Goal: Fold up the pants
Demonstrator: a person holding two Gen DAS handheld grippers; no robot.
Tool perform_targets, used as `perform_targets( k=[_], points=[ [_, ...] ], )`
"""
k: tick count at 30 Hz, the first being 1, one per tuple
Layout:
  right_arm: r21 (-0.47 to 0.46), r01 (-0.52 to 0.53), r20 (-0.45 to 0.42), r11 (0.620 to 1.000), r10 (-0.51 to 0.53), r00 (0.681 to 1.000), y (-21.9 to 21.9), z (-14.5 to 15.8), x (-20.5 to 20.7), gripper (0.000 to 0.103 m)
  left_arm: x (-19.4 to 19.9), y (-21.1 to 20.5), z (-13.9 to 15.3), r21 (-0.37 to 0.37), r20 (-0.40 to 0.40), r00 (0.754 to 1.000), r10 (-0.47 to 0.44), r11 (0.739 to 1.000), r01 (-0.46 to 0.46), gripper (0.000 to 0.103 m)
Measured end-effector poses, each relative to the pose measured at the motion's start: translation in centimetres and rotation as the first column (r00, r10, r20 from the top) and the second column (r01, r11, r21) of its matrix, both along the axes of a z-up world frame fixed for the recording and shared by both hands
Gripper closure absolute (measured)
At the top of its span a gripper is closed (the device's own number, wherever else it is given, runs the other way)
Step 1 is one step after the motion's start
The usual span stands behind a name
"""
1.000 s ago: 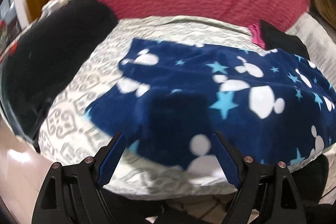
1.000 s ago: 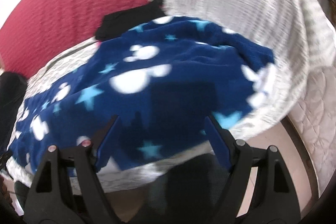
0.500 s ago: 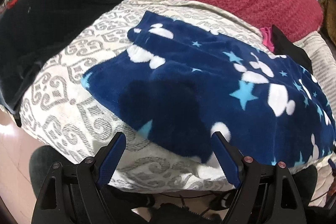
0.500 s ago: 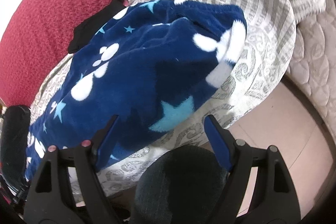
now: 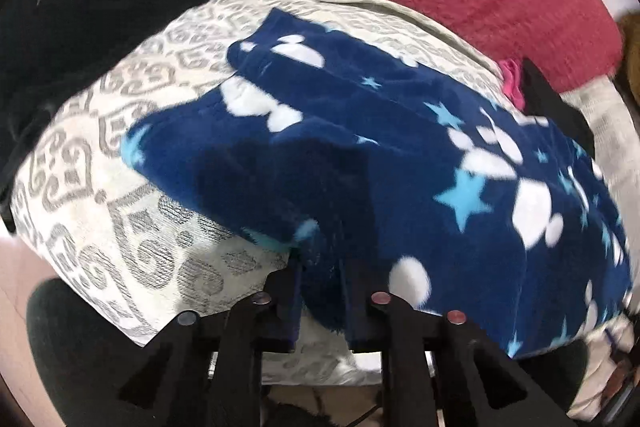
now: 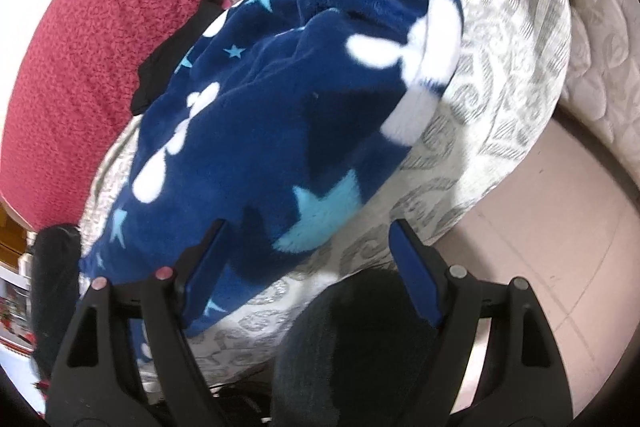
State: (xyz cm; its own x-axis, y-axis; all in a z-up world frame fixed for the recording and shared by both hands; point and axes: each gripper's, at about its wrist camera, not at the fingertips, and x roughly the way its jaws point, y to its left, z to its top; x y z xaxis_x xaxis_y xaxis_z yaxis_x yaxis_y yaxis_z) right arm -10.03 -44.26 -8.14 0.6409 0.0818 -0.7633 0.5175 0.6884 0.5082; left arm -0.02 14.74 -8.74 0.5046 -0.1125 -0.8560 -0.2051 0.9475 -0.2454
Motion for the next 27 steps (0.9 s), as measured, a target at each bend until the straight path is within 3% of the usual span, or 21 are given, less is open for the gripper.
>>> perform_targets(
  k=[2,4,6,8,9,13,20,23,27],
  points=[
    [0.021,0.007,0.026,1.0,-0.008,1.0,-0.1,0.0,0.0,0.022,0.0,0.2,0.6,-0.031,0.021,0.999,0.028,0.999,-0.027,0.092],
    [0.021,0.022,0.038,1.0,-0.023,0.999,-0.3,-0.1,0.0,0.022,-0.4,-0.1,1.5,0.003,0.059,0.998,0.026,1.0,-0.026,0.092],
    [0.016,0.024,0.031,1.0,-0.024,0.999,-0.4,-0.2,0.2,0.031,-0.8,-0.7,2.7,0.046,0.097,0.995,0.005,0.999,-0.01,0.092],
    [0.041,0.011,0.054,0.999,-0.013,0.998,-0.5,-0.3,0.3,0.083,-1.1,-1.3,3.9,0.081,0.128,0.992,-0.018,0.997,0.008,0.093],
    [0.06,0.003,0.05,0.998,-0.006,0.999,-0.7,-0.3,0.6,0.094,-1.2,-1.7,4.5,0.094,0.142,0.99,-0.028,0.995,0.015,0.093],
    [0.046,0.011,0.096,0.999,-0.015,0.995,-0.7,0.8,0.7,0.095,-1.4,-2.1,6.4,0.091,0.172,0.984,-0.042,0.996,0.027,0.093],
    [-0.085,0.01,0.255,0.996,0.012,0.967,0.3,6.5,1.1,0.096,-0.8,-2.8,10.4,0.082,0.232,0.971,-0.061,0.996,0.043,0.093],
    [-0.147,-0.016,0.301,0.989,0.06,0.952,0.8,9.3,2.8,0.096,0.6,-3.1,12.3,0.119,0.254,0.965,-0.064,0.992,0.034,0.093],
    [-0.188,-0.055,0.329,0.981,0.115,0.937,1.0,12.3,7.0,0.096,4.2,-3.0,14.3,0.128,0.219,0.975,-0.033,0.992,0.005,0.093]
  ],
)
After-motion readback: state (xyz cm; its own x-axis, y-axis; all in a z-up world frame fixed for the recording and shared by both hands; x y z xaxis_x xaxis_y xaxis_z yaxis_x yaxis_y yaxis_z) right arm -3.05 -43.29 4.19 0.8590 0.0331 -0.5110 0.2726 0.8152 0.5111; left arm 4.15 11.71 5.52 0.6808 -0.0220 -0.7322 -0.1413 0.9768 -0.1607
